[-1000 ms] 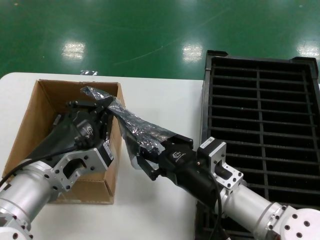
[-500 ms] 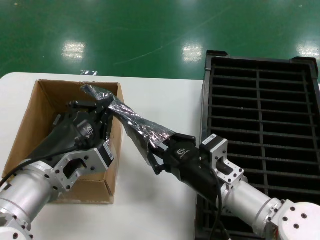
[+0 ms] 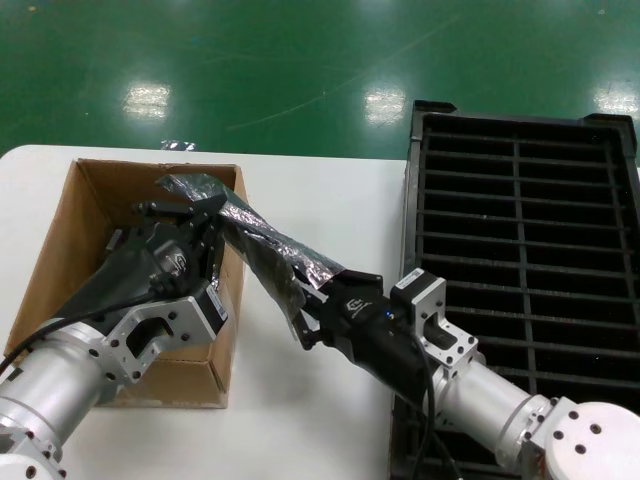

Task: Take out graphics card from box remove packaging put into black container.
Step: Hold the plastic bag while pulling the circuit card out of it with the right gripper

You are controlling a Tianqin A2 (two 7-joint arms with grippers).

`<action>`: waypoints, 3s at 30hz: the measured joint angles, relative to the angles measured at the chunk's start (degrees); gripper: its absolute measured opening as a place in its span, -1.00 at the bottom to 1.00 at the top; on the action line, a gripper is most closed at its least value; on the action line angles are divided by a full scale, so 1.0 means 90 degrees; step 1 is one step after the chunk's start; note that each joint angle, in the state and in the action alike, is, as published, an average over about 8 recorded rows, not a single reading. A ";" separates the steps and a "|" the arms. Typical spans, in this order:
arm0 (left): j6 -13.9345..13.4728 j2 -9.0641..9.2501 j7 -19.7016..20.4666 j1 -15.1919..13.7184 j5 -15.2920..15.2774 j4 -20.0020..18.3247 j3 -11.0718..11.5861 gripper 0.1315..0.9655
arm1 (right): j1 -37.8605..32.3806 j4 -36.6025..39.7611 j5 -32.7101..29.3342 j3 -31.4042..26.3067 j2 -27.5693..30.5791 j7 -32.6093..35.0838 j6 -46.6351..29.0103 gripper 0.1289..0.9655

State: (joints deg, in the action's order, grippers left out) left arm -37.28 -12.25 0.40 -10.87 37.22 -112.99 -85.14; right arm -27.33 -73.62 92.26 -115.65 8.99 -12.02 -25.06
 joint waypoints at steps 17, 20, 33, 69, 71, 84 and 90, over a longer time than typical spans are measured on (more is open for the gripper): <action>0.0000 0.0000 0.0000 0.0000 0.0000 0.0000 0.0000 -0.98 | -0.0101 0.0368 0.0073 -0.0057 -0.0174 -0.0036 -0.0009 -0.80; 0.0001 0.0000 0.0000 0.0000 0.0000 0.0000 0.0000 -0.98 | -0.0136 0.0478 0.0097 -0.0059 -0.0224 -0.0011 -0.0015 -0.76; 0.0000 0.0000 0.0000 0.0000 0.0000 0.0000 0.0000 -0.98 | -0.0271 0.0776 0.0240 0.0089 -0.0390 0.0183 0.0092 -0.66; 0.0000 0.0000 0.0000 0.0000 0.0000 0.0000 0.0000 -0.98 | 0.1373 -0.2419 -0.1711 0.0545 0.0876 -0.2200 0.0129 -0.84; 0.0000 0.0000 0.0000 0.0000 0.0000 0.0000 0.0000 -0.98 | 0.1508 -0.2636 -0.1883 0.0686 0.0925 -0.2353 0.0045 -0.84; 0.0000 0.0000 0.0000 0.0000 0.0000 0.0000 0.0000 -0.98 | 0.2498 -0.4334 -0.2545 0.1795 0.1418 -0.3142 -0.0626 -0.85; 0.0000 0.0000 0.0000 0.0000 0.0000 0.0000 0.0000 -0.98 | 0.2946 -0.4810 -0.2192 0.2393 0.1854 -0.3117 -0.0694 -0.85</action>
State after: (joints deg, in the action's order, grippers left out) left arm -37.28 -12.25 0.40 -10.87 37.22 -112.99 -85.14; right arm -0.81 -116.91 72.53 -94.11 25.68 -40.07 -31.30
